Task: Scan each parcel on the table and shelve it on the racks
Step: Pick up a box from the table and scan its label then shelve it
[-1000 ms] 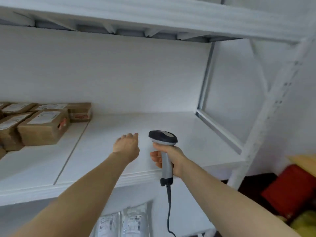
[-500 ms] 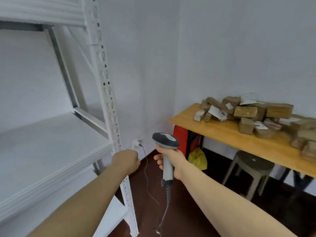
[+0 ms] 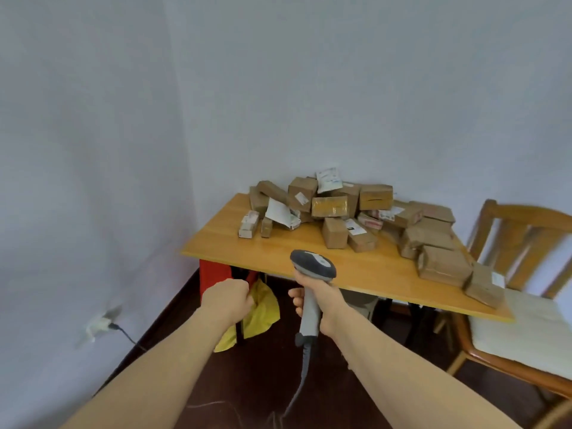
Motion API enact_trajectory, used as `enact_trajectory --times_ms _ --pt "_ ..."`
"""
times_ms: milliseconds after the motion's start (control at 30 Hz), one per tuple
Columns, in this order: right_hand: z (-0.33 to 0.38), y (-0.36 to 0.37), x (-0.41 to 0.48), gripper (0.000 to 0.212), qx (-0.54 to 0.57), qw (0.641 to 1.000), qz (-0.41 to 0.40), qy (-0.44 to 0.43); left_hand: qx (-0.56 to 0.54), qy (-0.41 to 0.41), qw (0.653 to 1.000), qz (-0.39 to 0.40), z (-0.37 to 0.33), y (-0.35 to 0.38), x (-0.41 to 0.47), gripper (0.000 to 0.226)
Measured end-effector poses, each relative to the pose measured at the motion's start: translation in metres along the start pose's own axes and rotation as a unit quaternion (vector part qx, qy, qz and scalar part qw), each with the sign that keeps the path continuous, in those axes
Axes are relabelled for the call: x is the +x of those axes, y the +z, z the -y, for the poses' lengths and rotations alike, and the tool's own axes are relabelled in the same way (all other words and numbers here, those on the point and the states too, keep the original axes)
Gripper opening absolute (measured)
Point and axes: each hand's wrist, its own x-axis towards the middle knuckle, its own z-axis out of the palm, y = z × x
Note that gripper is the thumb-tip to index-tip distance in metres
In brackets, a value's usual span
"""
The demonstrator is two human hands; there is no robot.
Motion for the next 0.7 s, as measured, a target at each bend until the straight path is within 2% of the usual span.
enact_trajectory --times_ms 100,233,400,567,700 --pt "0.022 -0.005 0.036 0.021 0.013 1.000 -0.023 0.000 -0.036 0.003 0.999 -0.009 0.001 -0.006 0.058 0.017" --pt "0.040 -0.028 0.084 0.021 0.032 0.998 -0.058 0.019 -0.051 0.028 0.998 0.032 -0.011 0.006 0.131 0.018" --pt "0.068 -0.062 0.161 0.022 0.054 0.994 -0.087 0.035 -0.028 0.030 0.998 0.038 -0.040 0.017 0.209 0.039" --pt "0.113 -0.088 0.246 0.025 0.060 0.995 -0.065 0.041 -0.036 -0.027 0.998 0.038 -0.062 0.023 0.294 0.043" --pt "0.153 -0.111 0.304 0.027 0.054 0.997 -0.048 0.033 -0.056 -0.067 0.996 0.025 -0.085 0.014 0.361 0.034"
